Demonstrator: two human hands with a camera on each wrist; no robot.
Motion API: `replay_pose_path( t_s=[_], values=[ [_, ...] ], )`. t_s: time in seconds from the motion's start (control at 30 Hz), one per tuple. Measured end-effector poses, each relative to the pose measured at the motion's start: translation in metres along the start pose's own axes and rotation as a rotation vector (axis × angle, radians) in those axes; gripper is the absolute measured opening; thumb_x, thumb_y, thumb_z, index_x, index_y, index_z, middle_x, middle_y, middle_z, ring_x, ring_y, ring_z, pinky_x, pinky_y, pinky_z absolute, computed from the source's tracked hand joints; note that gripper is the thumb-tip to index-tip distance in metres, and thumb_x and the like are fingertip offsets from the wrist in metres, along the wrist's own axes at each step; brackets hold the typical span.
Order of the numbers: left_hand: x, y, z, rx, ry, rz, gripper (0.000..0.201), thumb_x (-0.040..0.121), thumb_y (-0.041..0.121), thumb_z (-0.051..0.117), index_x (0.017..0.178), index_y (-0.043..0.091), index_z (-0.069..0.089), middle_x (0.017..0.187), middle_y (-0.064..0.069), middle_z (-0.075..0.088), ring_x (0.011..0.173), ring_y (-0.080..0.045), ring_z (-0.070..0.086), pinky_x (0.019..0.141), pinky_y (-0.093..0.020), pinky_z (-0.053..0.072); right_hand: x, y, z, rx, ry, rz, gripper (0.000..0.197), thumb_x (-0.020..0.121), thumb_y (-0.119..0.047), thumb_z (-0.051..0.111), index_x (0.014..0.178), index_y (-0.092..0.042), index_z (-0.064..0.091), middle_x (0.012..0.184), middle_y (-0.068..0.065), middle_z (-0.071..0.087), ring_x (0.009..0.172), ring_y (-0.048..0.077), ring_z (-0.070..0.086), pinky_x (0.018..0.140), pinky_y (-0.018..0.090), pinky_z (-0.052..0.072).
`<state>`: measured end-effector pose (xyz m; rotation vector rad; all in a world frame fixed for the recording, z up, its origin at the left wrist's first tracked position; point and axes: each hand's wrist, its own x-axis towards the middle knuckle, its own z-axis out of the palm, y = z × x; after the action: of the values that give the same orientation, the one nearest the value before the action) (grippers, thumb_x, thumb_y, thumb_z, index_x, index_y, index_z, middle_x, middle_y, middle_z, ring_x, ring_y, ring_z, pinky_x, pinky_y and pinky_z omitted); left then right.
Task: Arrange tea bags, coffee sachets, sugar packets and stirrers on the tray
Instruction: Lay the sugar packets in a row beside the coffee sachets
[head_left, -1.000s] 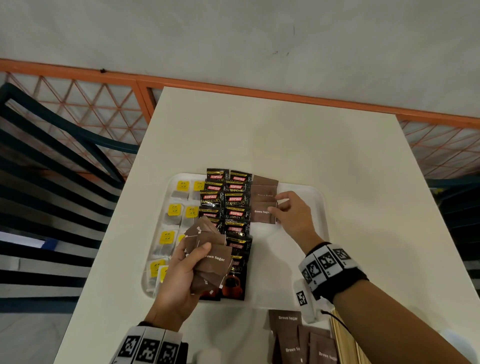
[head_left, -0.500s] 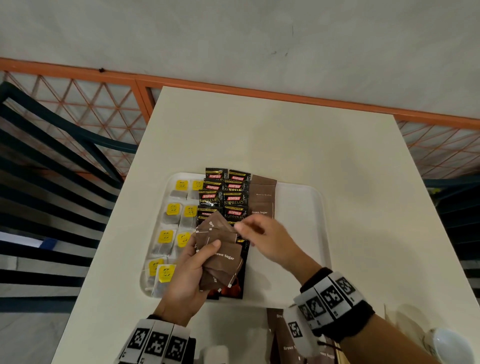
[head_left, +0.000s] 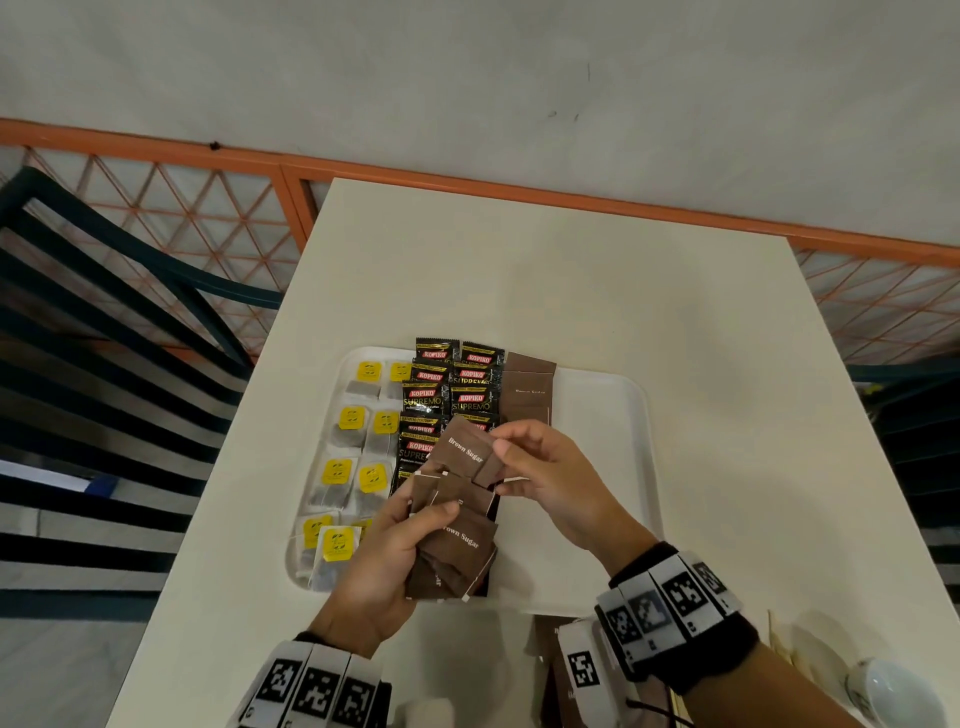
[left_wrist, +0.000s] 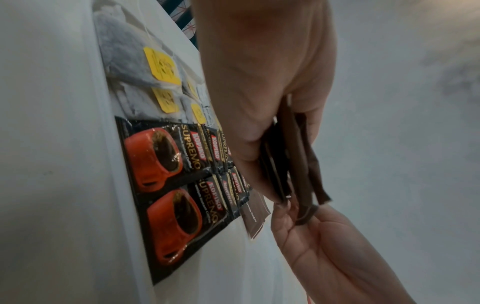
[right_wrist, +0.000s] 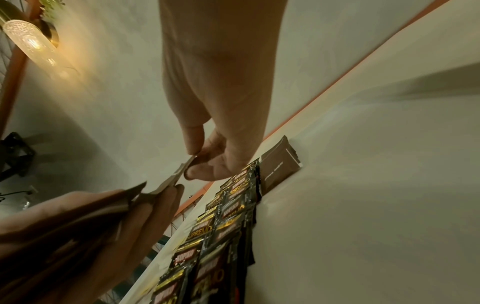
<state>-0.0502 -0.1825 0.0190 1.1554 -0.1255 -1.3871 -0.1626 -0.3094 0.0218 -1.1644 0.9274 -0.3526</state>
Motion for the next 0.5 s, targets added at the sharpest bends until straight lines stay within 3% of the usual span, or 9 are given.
replay_pose_path(
  t_s=[0.13, 0.27, 0.37, 0.5],
  values=[
    [0.0, -0.001, 0.001, 0.004, -0.03, 0.0, 0.032, 0.074, 0.0, 0.057, 0.102, 0.016, 0.064, 0.078, -0.01, 0.071, 0.062, -0.02, 0.068, 0.05, -0.028, 0.055, -0.001, 0.003, -0.005, 0.001, -0.028, 0.001, 0.028, 0.085, -0.003, 0.06, 0.111, -0.014, 0.056, 0.098, 0.004, 0.065, 0.081, 0.013, 0.063, 0.066, 0.021, 0.054],
    [0.003, -0.003, 0.001, 0.014, -0.043, -0.035, 0.037, 0.081, -0.004, 0.052, 0.108, 0.019, 0.063, 0.082, -0.008, 0.073, 0.066, -0.019, 0.069, 0.055, -0.027, 0.056, -0.002, 0.008, -0.009, 0.049, 0.013, 0.036, 0.018, 0.088, -0.002, 0.056, 0.103, -0.012, 0.058, 0.101, 0.009, 0.064, 0.087, 0.02, 0.064, 0.068, 0.026, 0.056],
    [0.004, -0.002, -0.004, 0.0, -0.024, -0.052, 0.044, 0.078, 0.0, 0.055, 0.117, 0.021, 0.06, 0.088, -0.006, 0.073, 0.07, -0.018, 0.069, 0.056, -0.027, 0.056, 0.0, 0.01, -0.021, 0.08, 0.098, 0.03, 0.019, 0.091, -0.003, 0.052, 0.101, -0.017, 0.06, 0.1, 0.01, 0.064, 0.083, 0.02, 0.065, 0.065, 0.024, 0.054],
    [0.005, 0.003, -0.013, -0.06, 0.024, -0.046, 0.045, 0.078, 0.005, 0.055, 0.122, 0.017, 0.057, 0.088, -0.009, 0.07, 0.066, -0.017, 0.068, 0.052, -0.024, 0.055, 0.007, 0.018, -0.039, -0.076, 0.297, 0.01, 0.028, 0.09, -0.003, 0.054, 0.108, -0.023, 0.056, 0.097, 0.009, 0.062, 0.08, 0.017, 0.059, 0.06, 0.021, 0.049]
  ],
)
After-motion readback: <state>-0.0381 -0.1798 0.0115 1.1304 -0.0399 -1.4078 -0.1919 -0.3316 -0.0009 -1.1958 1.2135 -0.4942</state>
